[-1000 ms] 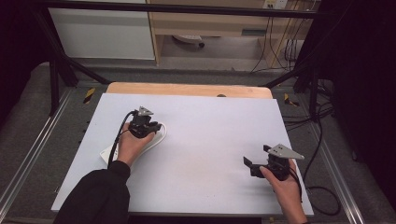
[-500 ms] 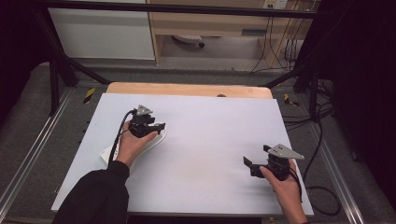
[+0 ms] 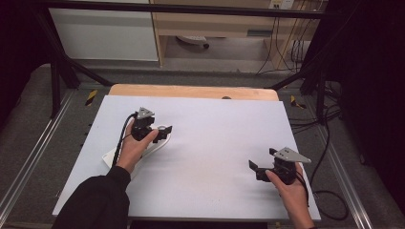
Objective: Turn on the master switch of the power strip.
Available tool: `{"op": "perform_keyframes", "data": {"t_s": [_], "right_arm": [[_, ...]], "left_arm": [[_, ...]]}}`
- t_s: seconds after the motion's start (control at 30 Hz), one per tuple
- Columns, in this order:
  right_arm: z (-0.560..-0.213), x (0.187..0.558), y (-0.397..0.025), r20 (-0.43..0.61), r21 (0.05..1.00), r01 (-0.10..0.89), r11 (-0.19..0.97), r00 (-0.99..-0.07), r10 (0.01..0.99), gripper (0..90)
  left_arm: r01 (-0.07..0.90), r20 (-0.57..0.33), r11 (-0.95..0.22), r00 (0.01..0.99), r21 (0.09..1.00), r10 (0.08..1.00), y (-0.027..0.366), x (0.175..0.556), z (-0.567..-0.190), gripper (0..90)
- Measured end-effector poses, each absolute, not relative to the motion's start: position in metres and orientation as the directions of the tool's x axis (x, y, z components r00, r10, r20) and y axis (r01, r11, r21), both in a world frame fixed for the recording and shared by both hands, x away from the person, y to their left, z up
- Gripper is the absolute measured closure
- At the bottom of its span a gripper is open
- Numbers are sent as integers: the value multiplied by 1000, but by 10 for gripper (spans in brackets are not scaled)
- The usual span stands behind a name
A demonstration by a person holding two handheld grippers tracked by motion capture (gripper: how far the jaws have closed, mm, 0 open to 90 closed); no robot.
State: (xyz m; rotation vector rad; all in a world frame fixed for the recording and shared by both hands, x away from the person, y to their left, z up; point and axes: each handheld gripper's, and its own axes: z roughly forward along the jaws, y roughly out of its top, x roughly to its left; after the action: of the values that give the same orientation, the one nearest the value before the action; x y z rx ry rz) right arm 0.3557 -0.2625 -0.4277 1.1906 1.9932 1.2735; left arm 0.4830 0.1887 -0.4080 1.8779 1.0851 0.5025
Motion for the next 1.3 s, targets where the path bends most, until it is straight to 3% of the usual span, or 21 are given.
{"op": "perform_keyframes", "data": {"t_s": [0.23,0.37,0.67,1.3], "right_arm": [[-428,356,-263,47,894,406,188,-501,864,47],[-428,356,-262,50,894,408,185,-501,864,47],[-428,356,-262,45,893,407,190,-502,863,45],[-429,356,-261,49,892,412,187,-499,865,45]], "left_arm": [[462,-49,-245,536,852,843,189,474,-404,137],[467,-69,-242,554,851,829,189,468,-401,74],[422,-77,-221,585,879,808,197,448,-392,82],[389,-82,-163,540,907,837,255,399,-378,84]]}}
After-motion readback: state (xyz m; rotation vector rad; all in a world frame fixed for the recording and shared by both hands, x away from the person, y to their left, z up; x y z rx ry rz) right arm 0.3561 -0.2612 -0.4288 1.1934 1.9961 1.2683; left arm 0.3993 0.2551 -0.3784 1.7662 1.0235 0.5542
